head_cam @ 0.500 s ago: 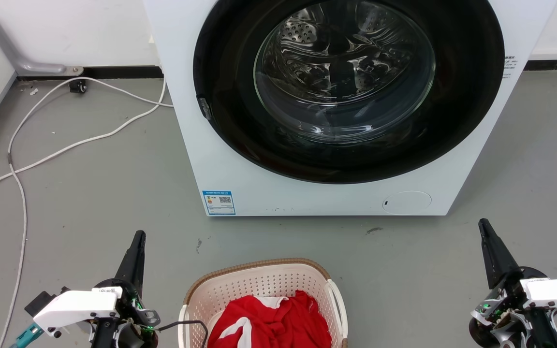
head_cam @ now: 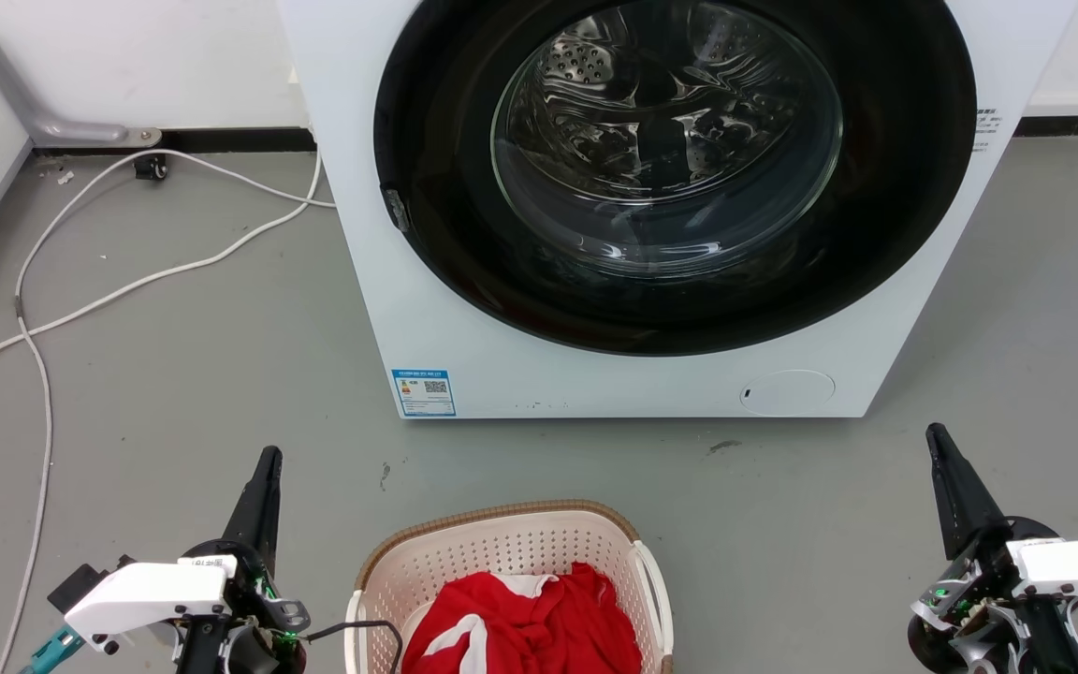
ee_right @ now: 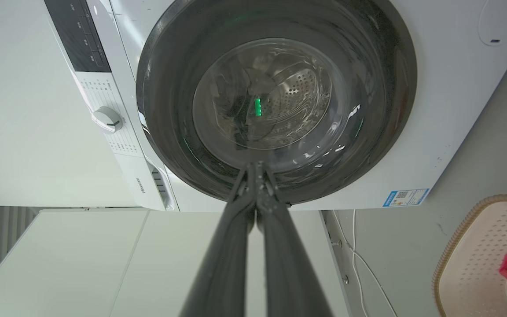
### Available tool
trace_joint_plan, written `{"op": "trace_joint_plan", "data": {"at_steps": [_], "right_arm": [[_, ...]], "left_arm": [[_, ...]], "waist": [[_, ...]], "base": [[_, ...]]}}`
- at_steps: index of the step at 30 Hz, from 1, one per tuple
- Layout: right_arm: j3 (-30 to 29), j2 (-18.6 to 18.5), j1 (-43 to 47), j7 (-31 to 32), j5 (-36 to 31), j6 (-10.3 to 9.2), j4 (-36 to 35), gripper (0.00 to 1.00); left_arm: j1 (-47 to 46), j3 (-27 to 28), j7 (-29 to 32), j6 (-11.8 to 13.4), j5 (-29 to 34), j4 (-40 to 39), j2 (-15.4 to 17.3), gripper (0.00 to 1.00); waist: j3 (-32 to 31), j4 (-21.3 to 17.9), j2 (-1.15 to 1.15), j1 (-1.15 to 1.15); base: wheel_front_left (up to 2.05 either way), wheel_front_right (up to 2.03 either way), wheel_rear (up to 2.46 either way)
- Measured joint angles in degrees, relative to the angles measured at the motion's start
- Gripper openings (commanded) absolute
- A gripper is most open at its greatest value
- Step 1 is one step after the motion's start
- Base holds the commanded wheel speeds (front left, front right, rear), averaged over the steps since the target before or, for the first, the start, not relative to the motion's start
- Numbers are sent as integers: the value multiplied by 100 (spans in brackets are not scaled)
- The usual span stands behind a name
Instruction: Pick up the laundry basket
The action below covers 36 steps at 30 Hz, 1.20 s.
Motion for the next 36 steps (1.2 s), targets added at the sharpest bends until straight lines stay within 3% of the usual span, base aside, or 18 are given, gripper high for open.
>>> {"op": "trace_joint_plan", "data": {"at_steps": [1,8,15,36], "right_arm": [[0,0,0,0,0,0,0,100],[10,13,232,-82,-57,-2,210,100],[-52,13,231,-279,-580,-2,127,100],[170,14,354,-784,-3708,-2,-564,100]], "left_arm": [[0,0,0,0,0,0,0,100],[219,-41,-80,8,14,167,-29,100],[219,-23,-277,8,512,30,-29,100],[258,-169,-784,301,3049,-463,-26,100]], "waist": [[0,0,0,0],[3,0,0,0],[12,1,0,0],[35,5,0,0]], "base": [[0,0,0],[0,0,0],[0,0,0],[0,0,0]]}}
